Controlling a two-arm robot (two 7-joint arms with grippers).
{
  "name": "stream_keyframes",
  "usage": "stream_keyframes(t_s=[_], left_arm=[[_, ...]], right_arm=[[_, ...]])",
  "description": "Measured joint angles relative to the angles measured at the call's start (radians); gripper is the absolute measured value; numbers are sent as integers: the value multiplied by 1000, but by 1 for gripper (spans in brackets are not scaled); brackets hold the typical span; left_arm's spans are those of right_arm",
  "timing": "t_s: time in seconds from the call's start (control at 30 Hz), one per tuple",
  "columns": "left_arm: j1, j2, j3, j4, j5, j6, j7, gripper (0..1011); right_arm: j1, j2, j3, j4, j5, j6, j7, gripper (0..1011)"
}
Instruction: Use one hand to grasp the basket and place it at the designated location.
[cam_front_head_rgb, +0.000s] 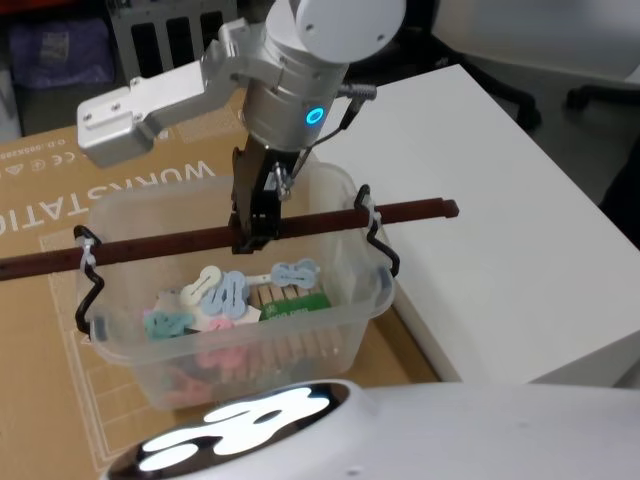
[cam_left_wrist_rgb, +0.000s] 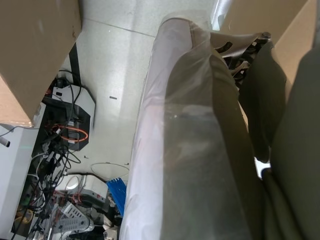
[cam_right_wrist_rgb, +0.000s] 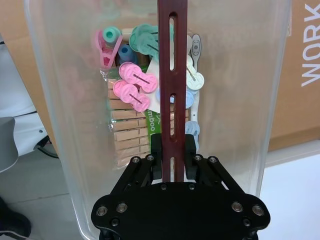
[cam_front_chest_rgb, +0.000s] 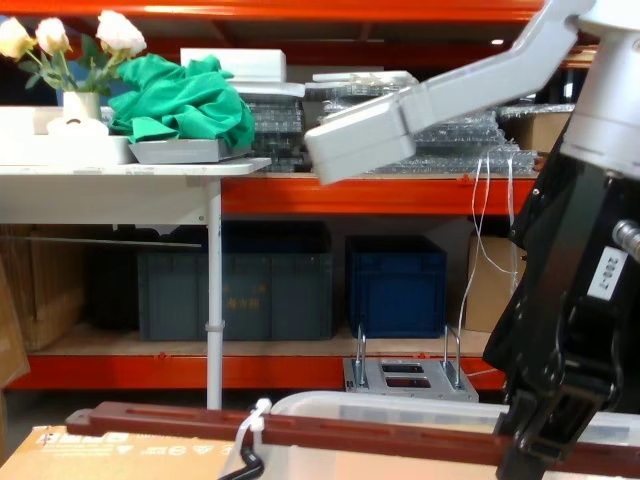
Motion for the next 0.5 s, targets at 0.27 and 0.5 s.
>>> stream_keyframes(t_s=[0.27, 0.5], left_arm=[[0, 0, 0, 0, 0, 0, 0, 0], [0, 0, 0, 0, 0, 0, 0, 0]], right_arm=[[22, 31, 31, 10, 57, -3, 13, 238], [34, 52, 54, 14, 89, 6, 23, 238]])
